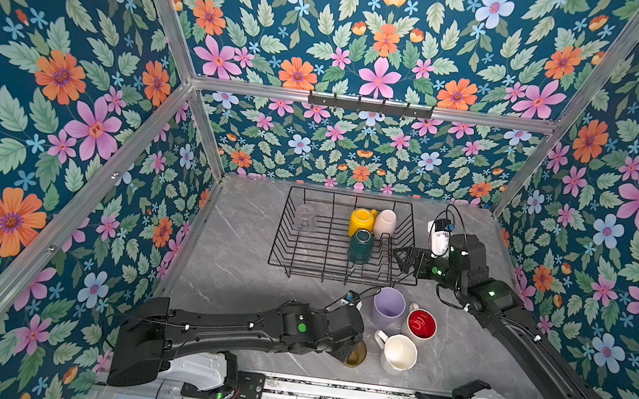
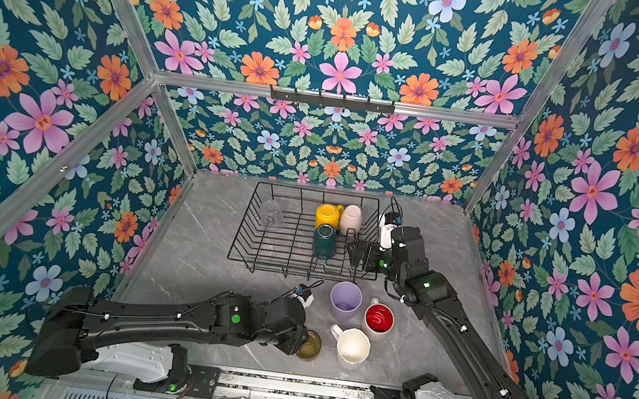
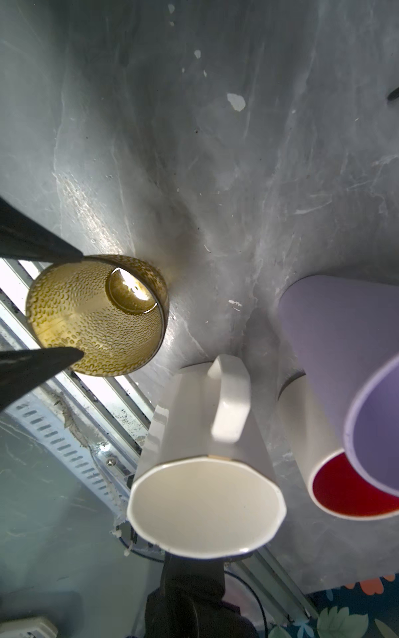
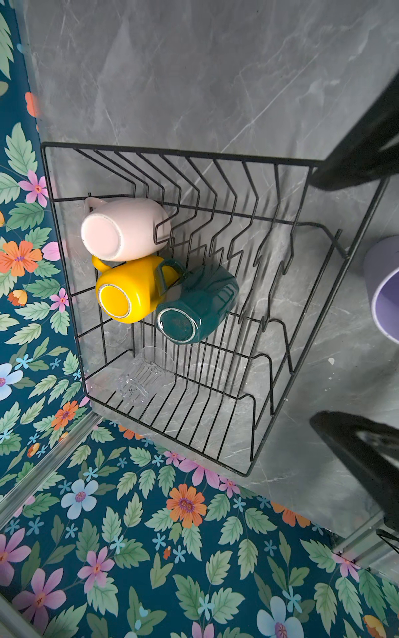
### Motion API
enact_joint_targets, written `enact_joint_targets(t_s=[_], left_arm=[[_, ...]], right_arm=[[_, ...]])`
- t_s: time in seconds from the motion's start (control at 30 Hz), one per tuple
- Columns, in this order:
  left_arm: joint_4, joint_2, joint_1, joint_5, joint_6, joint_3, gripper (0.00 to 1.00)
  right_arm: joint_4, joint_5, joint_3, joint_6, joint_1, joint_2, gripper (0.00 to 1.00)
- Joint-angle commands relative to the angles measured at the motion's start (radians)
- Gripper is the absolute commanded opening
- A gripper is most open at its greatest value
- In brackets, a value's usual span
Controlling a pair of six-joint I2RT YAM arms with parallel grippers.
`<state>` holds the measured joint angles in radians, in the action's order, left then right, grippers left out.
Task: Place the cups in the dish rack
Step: 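Swing the left gripper down to the gold textured tumbler on the table, then grasp the gold tumbler's rim with the left gripper and lift it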
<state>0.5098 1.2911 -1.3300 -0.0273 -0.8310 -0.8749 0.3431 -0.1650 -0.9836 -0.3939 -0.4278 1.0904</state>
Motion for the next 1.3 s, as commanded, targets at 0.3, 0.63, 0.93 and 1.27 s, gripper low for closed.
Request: enact_joint_targets(t_s=[0.3,0.63,0.93,1.27], left_arm=[[0.019,0.081,-0.013,0.006,-0.015,-0.005,0.42],[0.039,0.136,-0.014,-0.019,-0.008,-0.021,0.39],[0.059,0.168,-0.014,-0.040,-0.006,-0.027,0.22],[0.102,0.123,-0.012,-0.106,-0.010,-0.032,0.00]], right_arm=[[0.000,0.006,0.020,-0.013,0.004,-0.021,0.99],[-0.004,0.004,0.035,-0.014,0.010,-0.034,0.99],[-0.004,0.007,0.048,-0.014,0.016,-0.048,0.99],[-0.010,0.000,0.049,-0.018,0.018,-0.048,0.99]])
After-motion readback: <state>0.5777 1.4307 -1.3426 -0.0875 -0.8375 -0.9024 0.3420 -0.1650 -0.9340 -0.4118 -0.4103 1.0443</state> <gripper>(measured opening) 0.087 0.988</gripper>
